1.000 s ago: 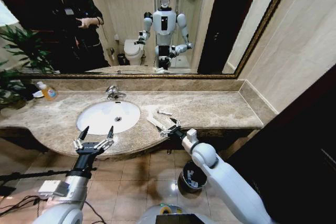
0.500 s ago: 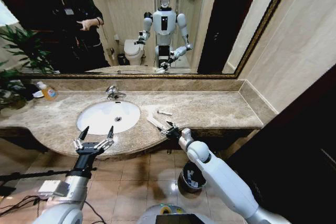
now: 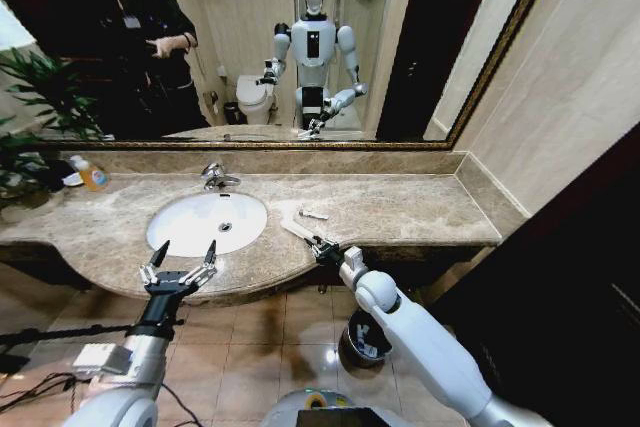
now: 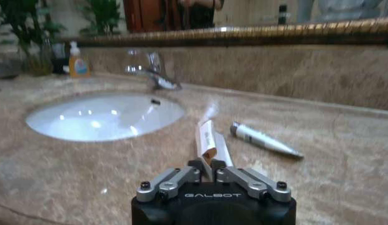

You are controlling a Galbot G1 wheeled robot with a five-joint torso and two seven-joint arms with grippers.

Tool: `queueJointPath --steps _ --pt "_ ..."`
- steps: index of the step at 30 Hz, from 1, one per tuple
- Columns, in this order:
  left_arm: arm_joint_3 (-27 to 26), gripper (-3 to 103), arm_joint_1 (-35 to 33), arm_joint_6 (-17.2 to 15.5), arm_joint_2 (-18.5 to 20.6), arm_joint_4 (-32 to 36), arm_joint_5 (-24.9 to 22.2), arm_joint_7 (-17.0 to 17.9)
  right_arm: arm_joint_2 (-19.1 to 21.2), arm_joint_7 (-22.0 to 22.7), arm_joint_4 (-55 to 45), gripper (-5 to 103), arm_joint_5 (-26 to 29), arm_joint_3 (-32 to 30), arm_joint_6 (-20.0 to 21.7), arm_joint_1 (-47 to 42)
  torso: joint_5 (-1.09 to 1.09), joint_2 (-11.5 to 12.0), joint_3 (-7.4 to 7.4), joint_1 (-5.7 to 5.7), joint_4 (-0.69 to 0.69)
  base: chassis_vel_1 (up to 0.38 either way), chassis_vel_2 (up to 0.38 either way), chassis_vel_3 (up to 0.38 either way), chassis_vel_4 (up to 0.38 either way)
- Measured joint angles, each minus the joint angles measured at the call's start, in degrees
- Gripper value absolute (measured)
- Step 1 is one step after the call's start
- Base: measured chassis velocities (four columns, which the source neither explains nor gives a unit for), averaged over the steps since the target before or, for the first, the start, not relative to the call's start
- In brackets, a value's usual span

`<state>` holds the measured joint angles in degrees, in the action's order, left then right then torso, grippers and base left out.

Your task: Pick up the trash from the sink and place it in the trash bin.

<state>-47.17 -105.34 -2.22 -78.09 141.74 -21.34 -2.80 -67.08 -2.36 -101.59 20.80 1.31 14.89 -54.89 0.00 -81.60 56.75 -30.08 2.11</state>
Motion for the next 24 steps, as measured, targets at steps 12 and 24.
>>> queueJointPath --steps 12,24 --pt "0.0 100 0.0 0.0 0.0 0.0 0.0 0.0 1.3 1.6 -10.8 0 -0.1 -6.2 -1.6 -7.1 0.0 0.0 0.0 0.0 0.0 0.0 0.0 0.0 0.0" --pt "0.0 100 0.0 0.0 0.0 0.0 0.0 0.0 5.8 4.9 -21.7 0 2.0 -14.7 -3.0 -20.3 0.01 0.0 0.0 0.0 0.0 0.0 0.0 0.0 0.0"
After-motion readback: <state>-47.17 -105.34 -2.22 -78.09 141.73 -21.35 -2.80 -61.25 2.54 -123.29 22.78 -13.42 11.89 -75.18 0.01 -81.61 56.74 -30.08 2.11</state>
